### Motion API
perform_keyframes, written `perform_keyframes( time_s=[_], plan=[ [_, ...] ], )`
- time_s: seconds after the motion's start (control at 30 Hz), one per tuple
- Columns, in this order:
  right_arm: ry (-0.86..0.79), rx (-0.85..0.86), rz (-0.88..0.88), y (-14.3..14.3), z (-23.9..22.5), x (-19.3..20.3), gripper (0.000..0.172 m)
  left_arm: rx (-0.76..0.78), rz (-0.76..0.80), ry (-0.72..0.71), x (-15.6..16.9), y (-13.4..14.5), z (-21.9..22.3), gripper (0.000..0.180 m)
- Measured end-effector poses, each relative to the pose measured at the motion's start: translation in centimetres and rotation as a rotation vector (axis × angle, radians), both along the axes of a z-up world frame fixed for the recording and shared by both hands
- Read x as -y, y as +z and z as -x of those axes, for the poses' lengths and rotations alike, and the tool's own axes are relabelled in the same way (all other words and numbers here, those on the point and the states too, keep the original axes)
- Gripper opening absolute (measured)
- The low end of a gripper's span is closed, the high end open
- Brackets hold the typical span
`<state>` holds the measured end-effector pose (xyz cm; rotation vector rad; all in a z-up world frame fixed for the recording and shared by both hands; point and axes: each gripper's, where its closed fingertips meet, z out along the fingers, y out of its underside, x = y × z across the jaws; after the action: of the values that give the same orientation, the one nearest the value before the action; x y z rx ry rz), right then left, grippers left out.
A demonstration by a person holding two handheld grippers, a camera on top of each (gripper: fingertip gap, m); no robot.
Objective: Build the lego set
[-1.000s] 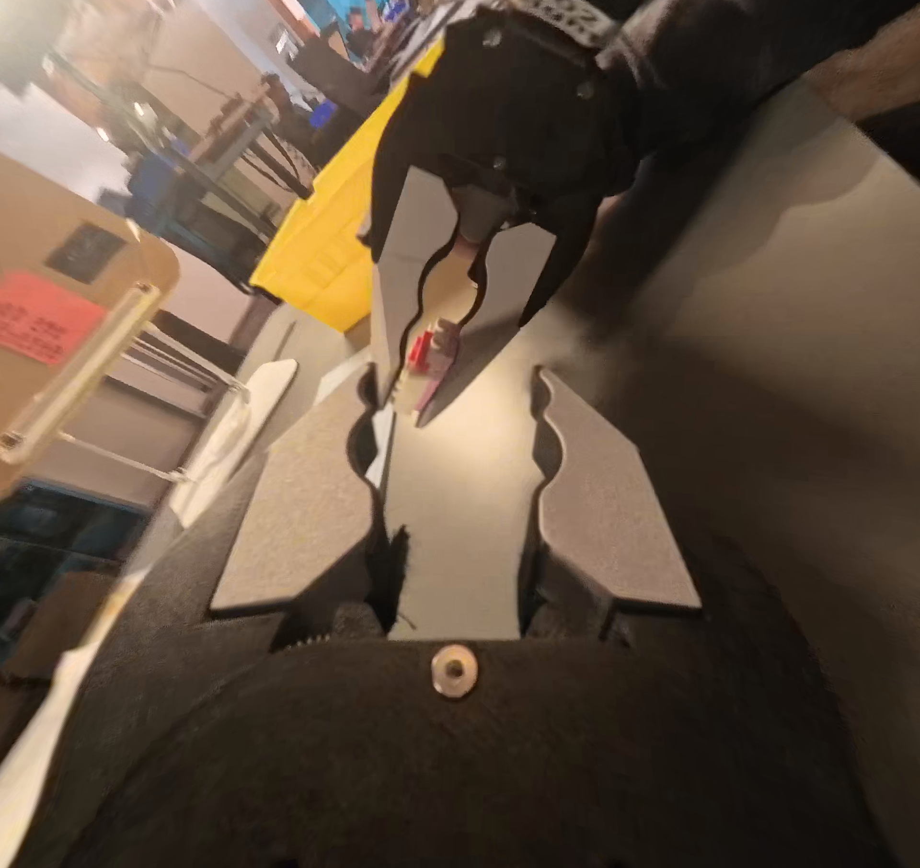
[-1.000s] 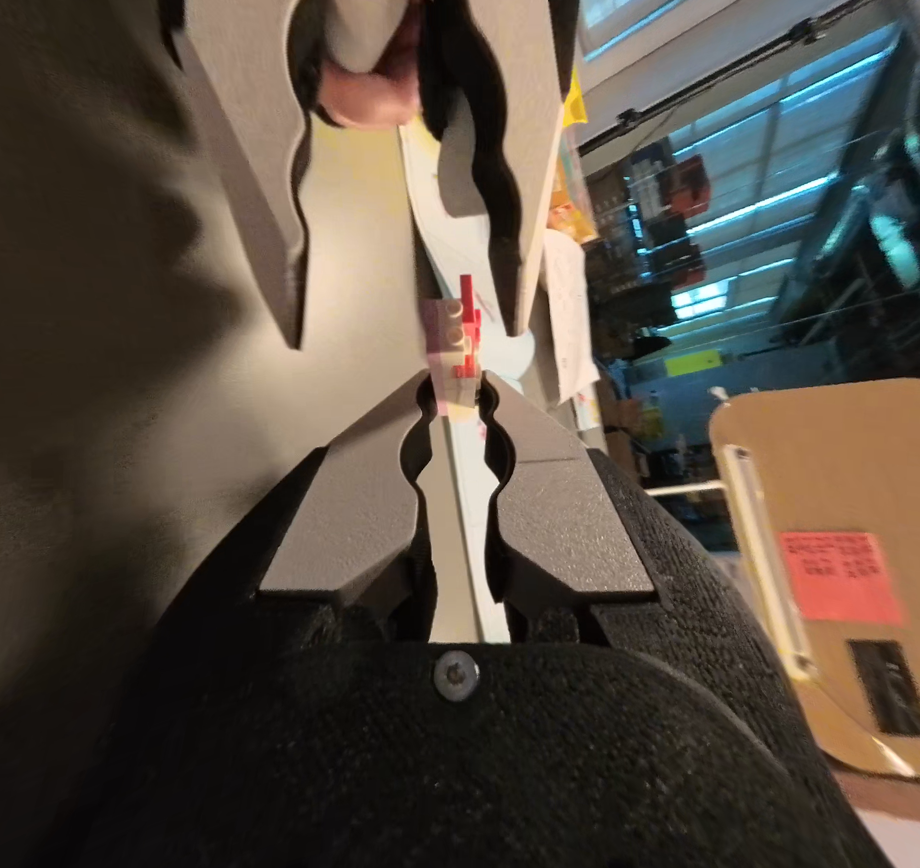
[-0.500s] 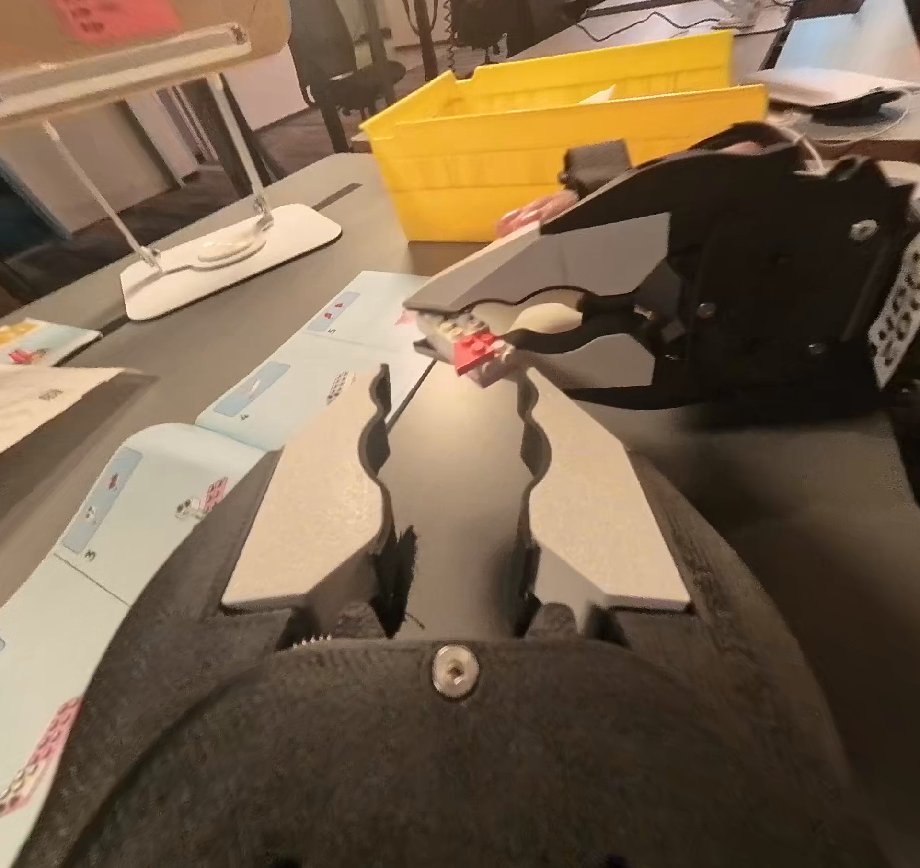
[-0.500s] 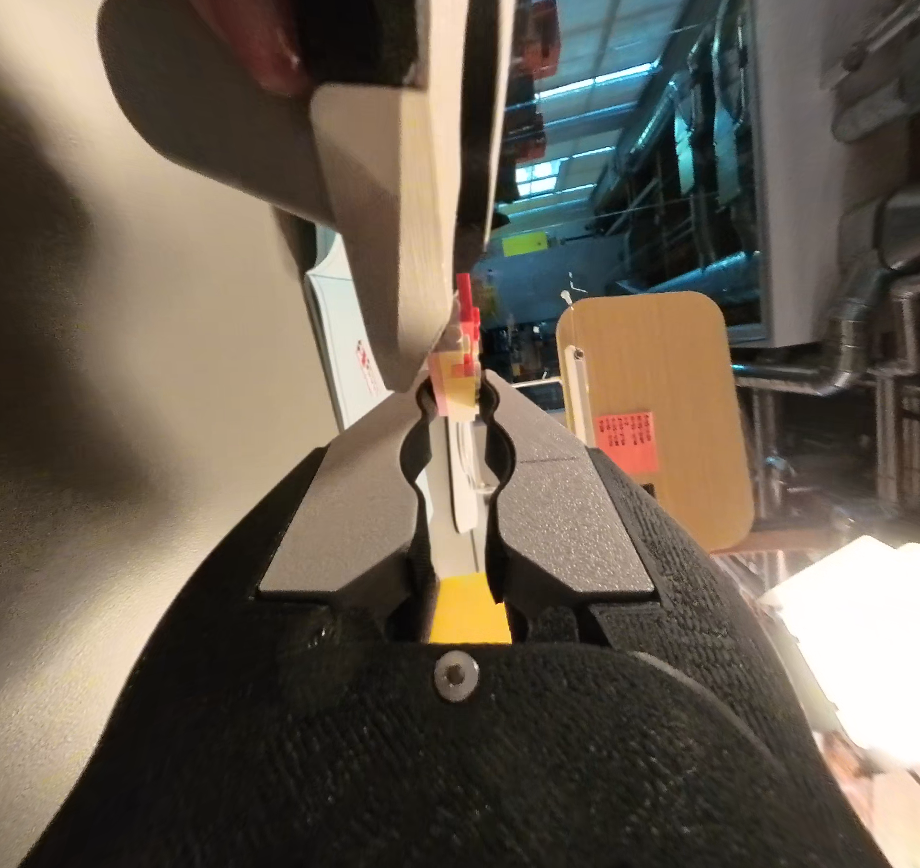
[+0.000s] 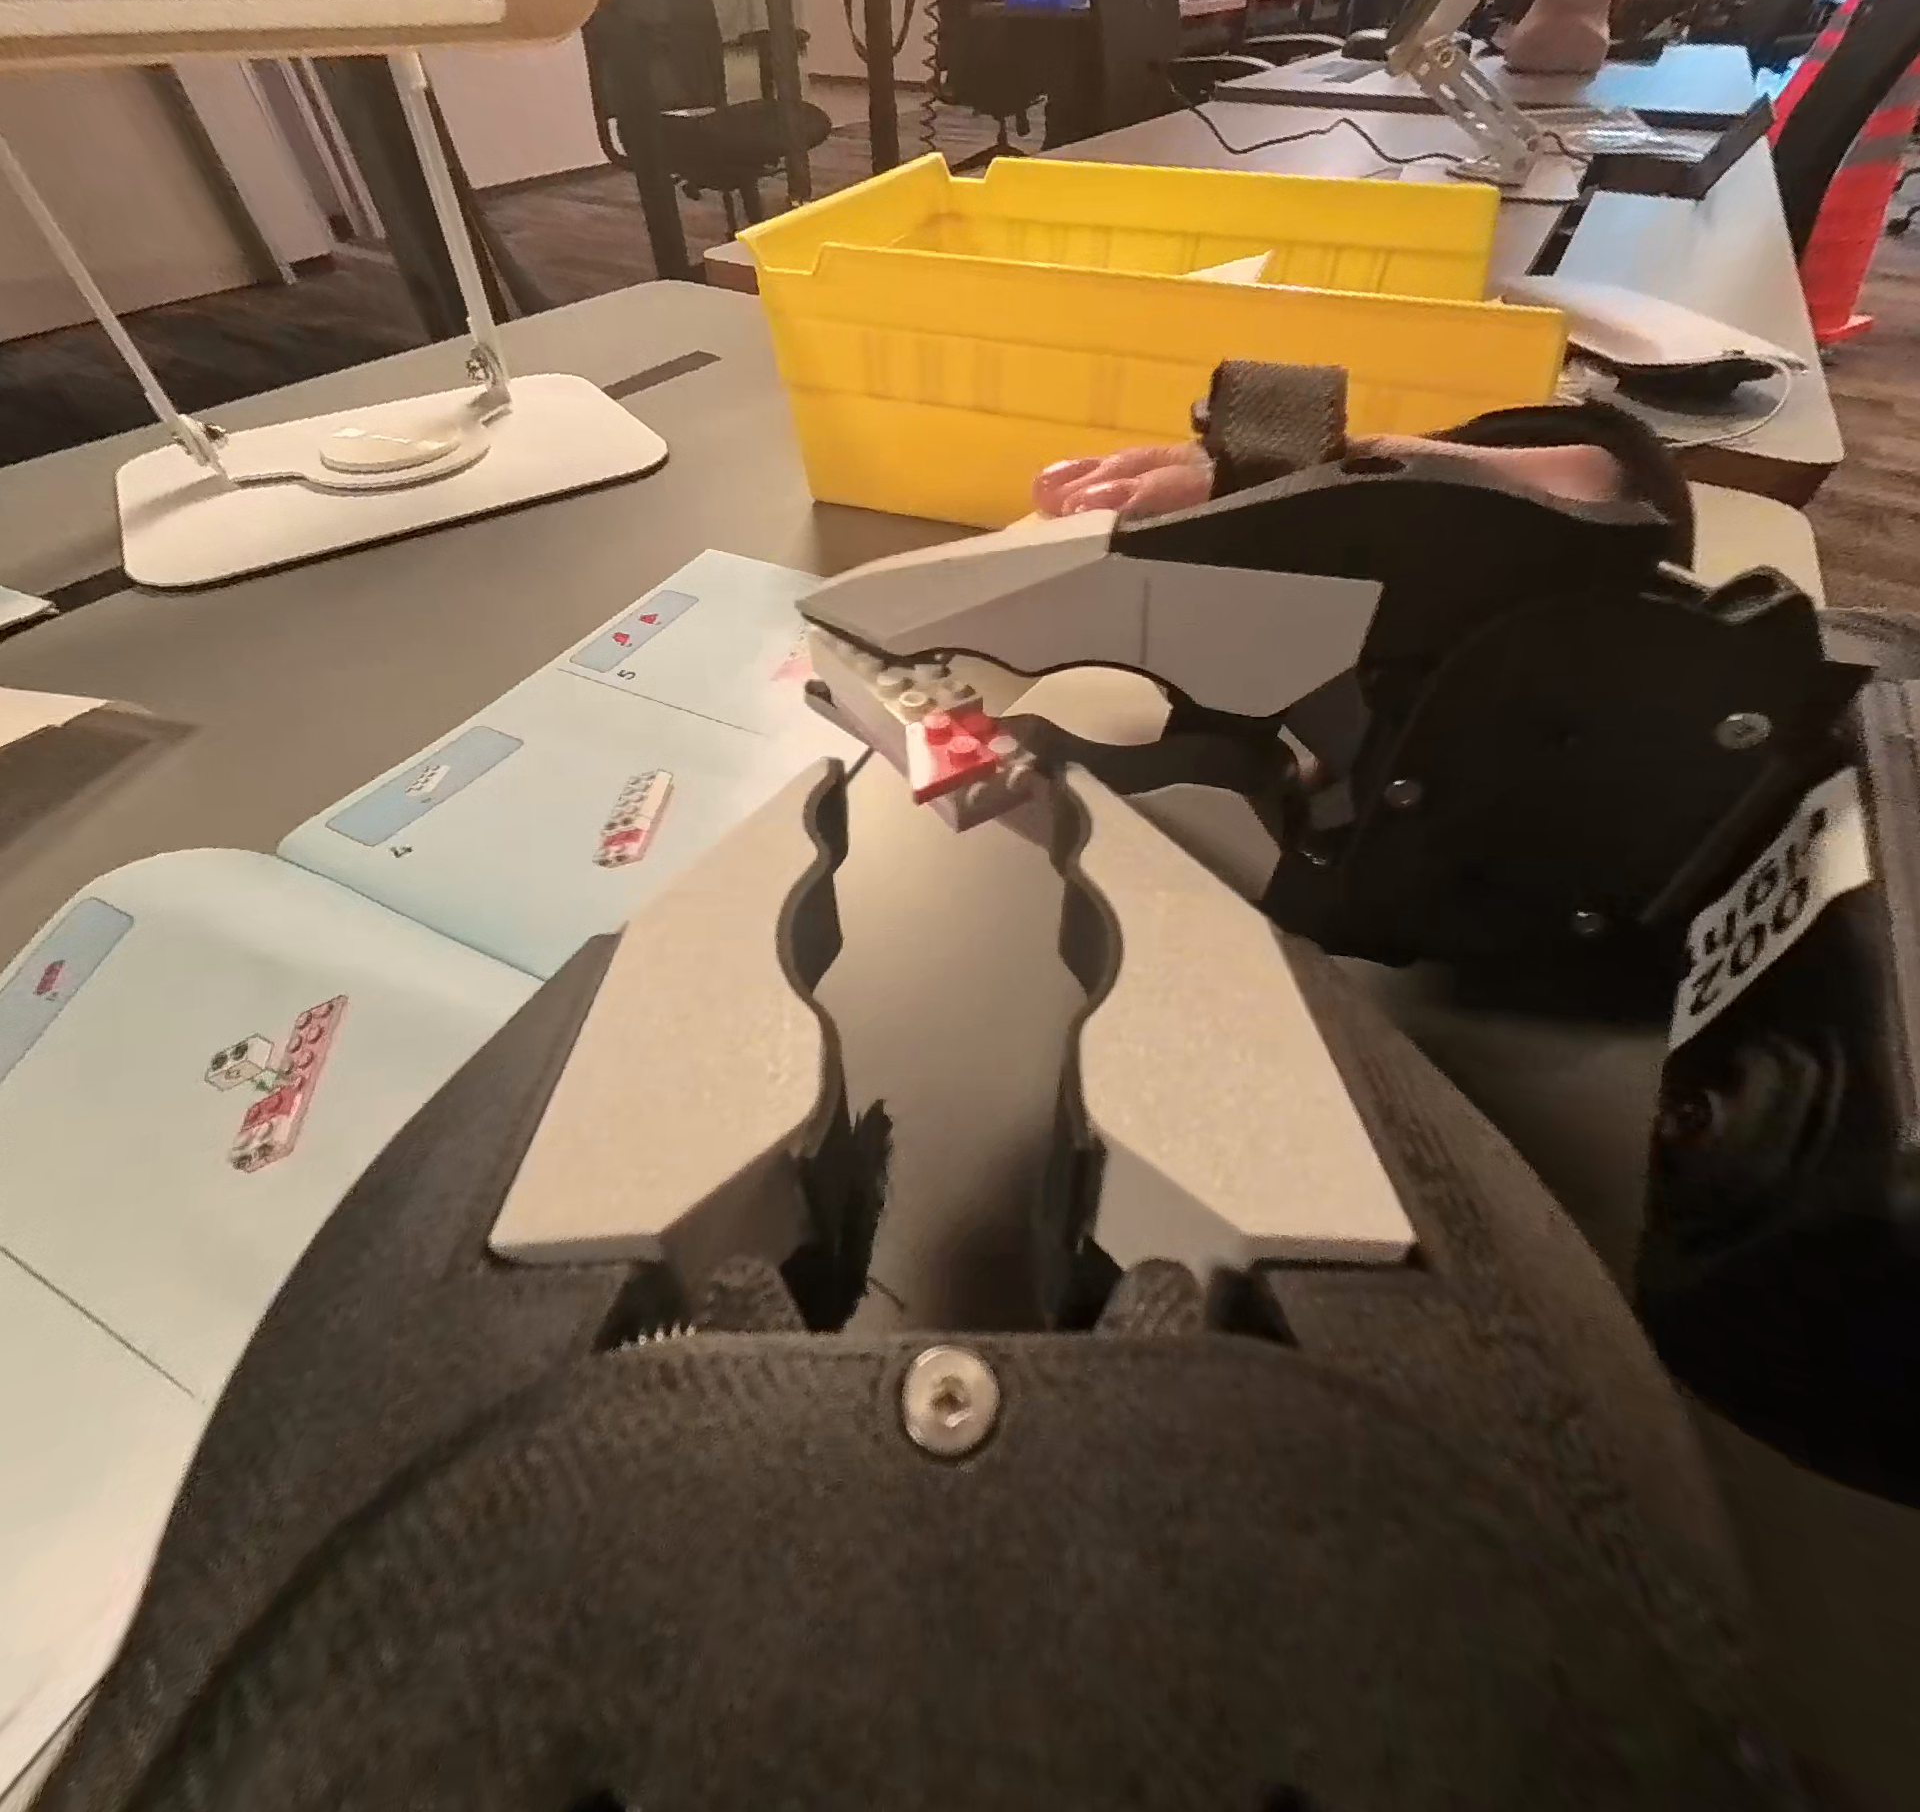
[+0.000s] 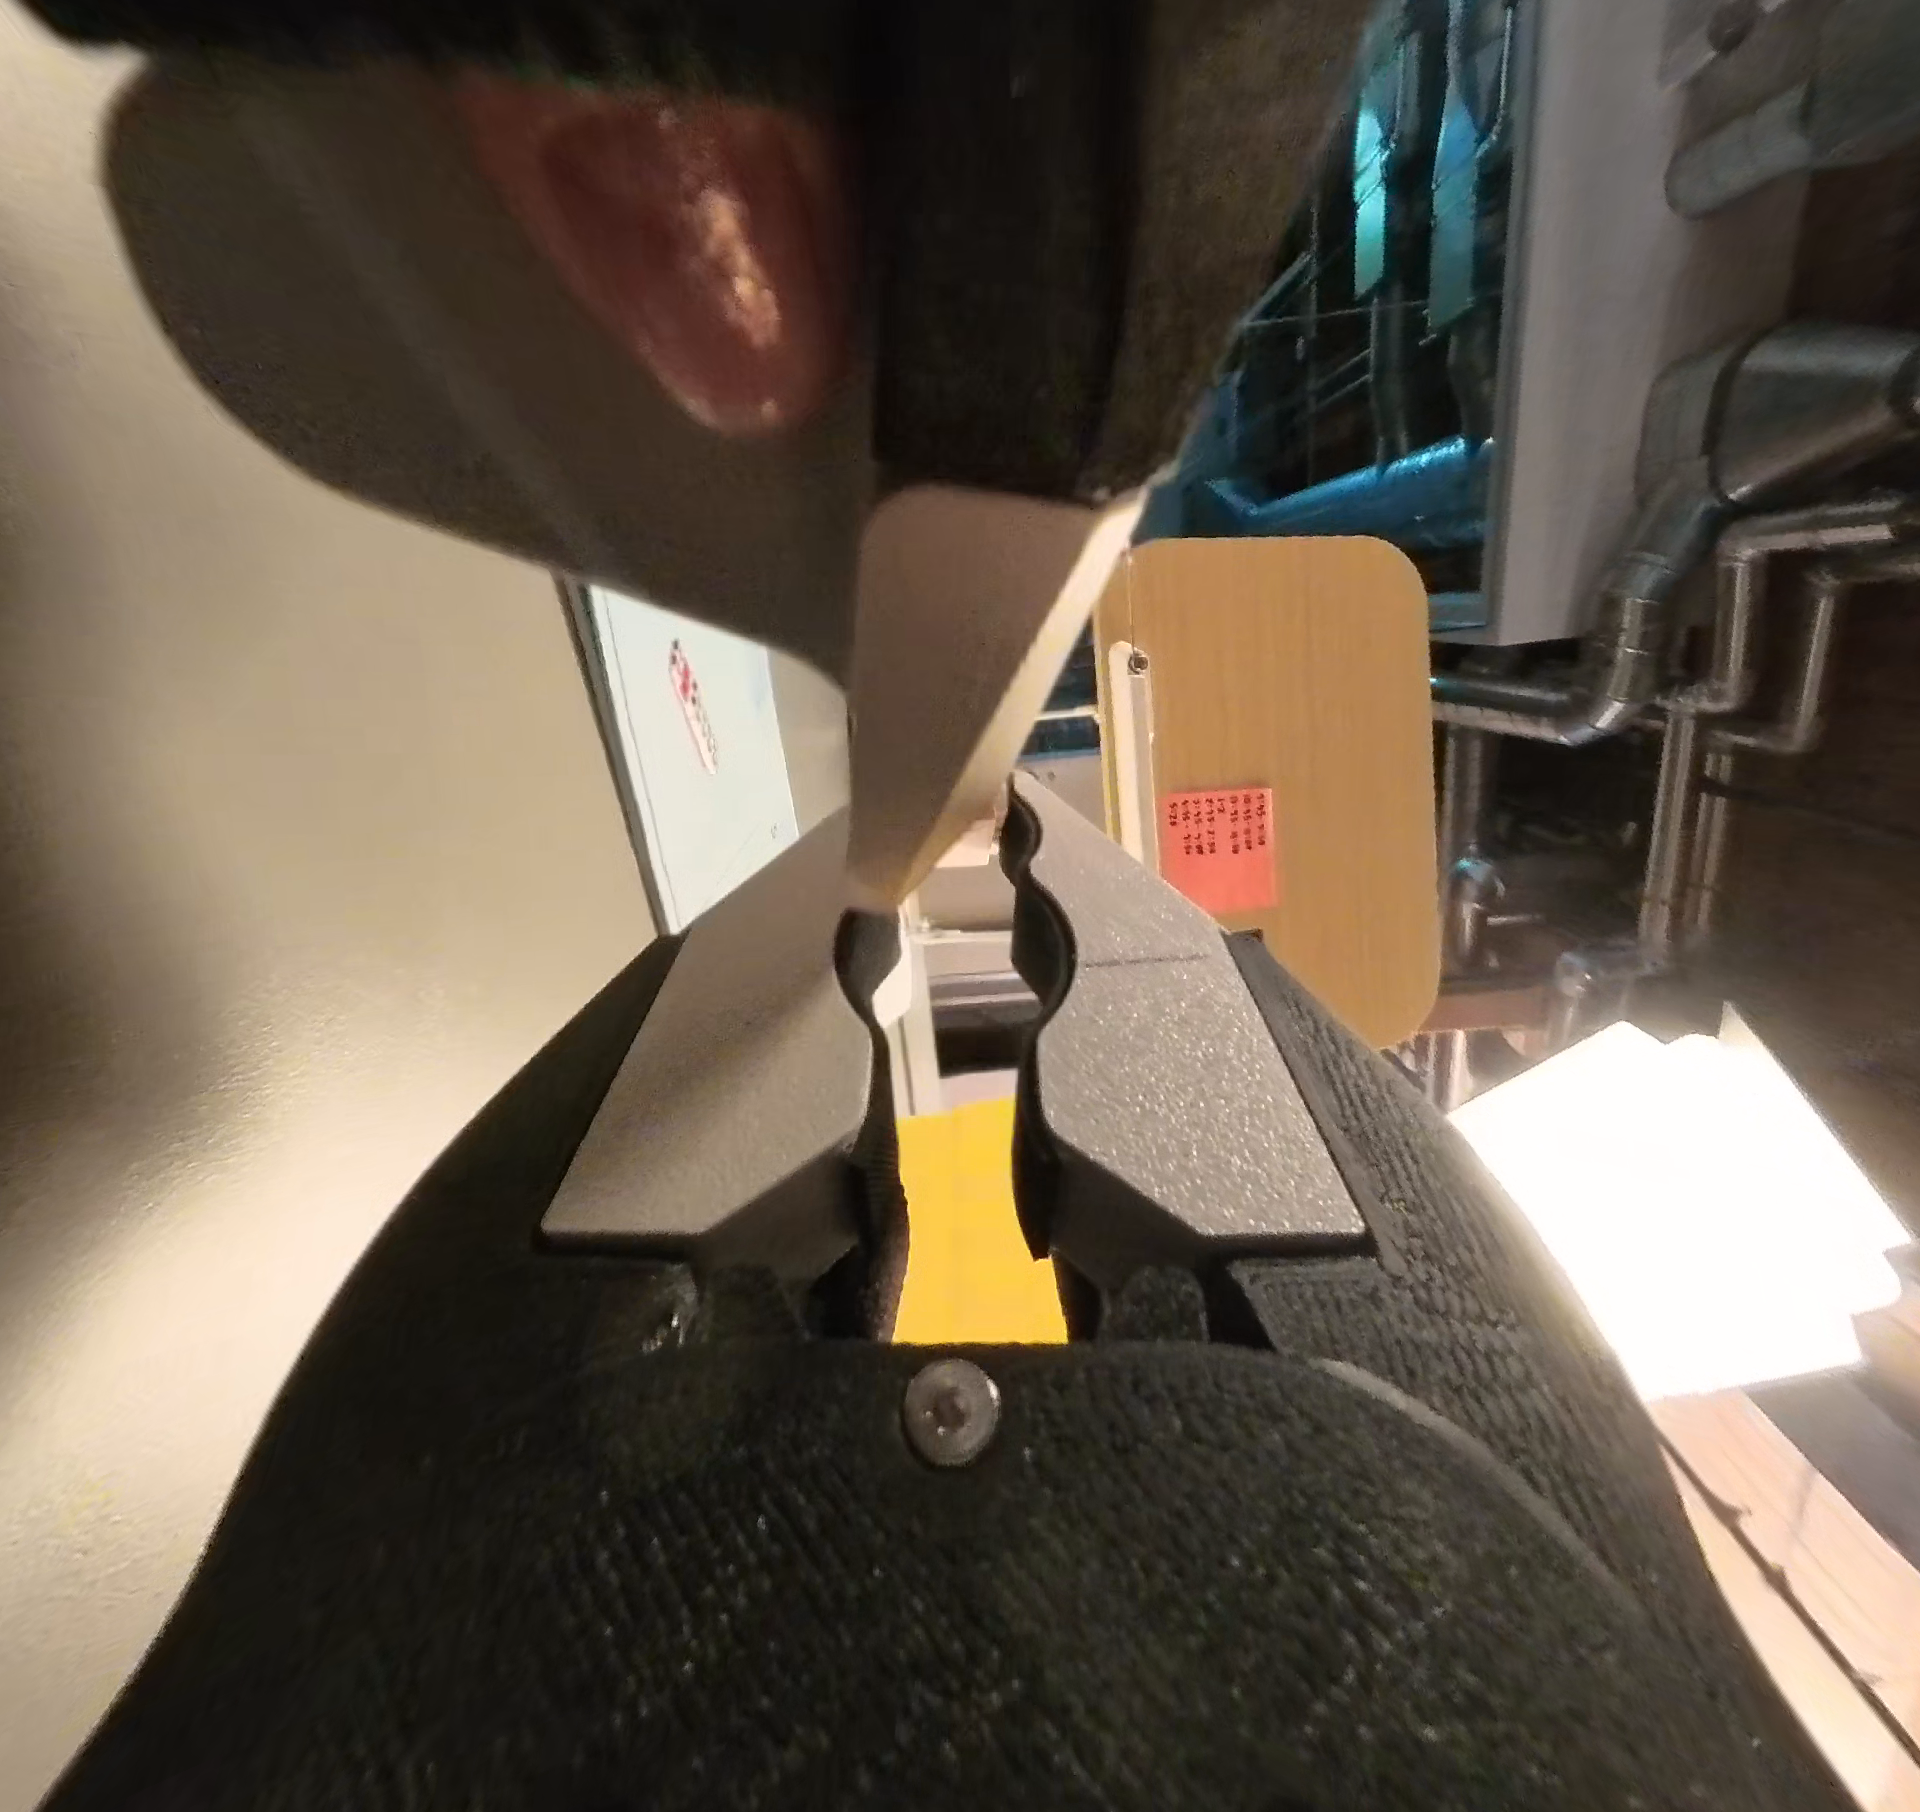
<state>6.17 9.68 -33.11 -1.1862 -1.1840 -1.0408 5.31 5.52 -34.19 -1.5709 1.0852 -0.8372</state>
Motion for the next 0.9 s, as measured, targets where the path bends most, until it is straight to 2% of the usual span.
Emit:
perform_keyframes(
  time_s=[0.07,0.13,0.27,0.33,0.4,0.47,0.57,0.7,0.8,0.9],
  plan=[
    [0.006,-0.016,0.006,0.0,0.0,0.0,0.014,0.012,-0.01,0.014,-0.3,0.2,0.2,0.035],
    [0.022,-0.022,0.02,-0.2,0.0,0.0,0.014,0.016,-0.028,0.034,-0.8,0.4,0.6,0.025],
    [0.091,-0.034,0.036,-0.5,0.6,0.3,0.015,-0.001,-0.039,0.017,-1.2,0.2,0.9,0.025],
    [0.24,-0.015,0.069,-1.1,2.4,1.4,0.033,-0.035,-0.067,0.001,-1.4,-0.1,1.2,0.024],
    [0.415,0.075,0.116,-2.6,3.7,3.3,0.047,-0.096,-0.081,-0.002,-1.9,-0.7,1.8,0.023],
    [0.445,0.058,0.128,-2.4,2.8,3.9,0.05,-0.185,-0.071,-0.042,-1.9,-1.7,2.4,0.023],
    [0.422,-0.158,0.166,-0.5,0.5,3.2,0.065,-0.257,-0.007,-0.104,-1.3,-3.0,2.8,0.023],
    [0.437,-0.54,0.159,2.8,-2.3,2.5,0.061,-0.233,0.028,-0.254,1.5,-3.2,1.7,0.023],
    [0.415,-0.737,0.13,4.3,-4.6,1.8,0.054,-0.257,0.011,-0.315,2.6,-3.5,1.5,0.023],
    [0.379,-0.844,0.118,4.8,-6.1,1.1,0.053,-0.416,0.045,-0.343,2.7,-6.0,2.6,0.023]
  ],
)
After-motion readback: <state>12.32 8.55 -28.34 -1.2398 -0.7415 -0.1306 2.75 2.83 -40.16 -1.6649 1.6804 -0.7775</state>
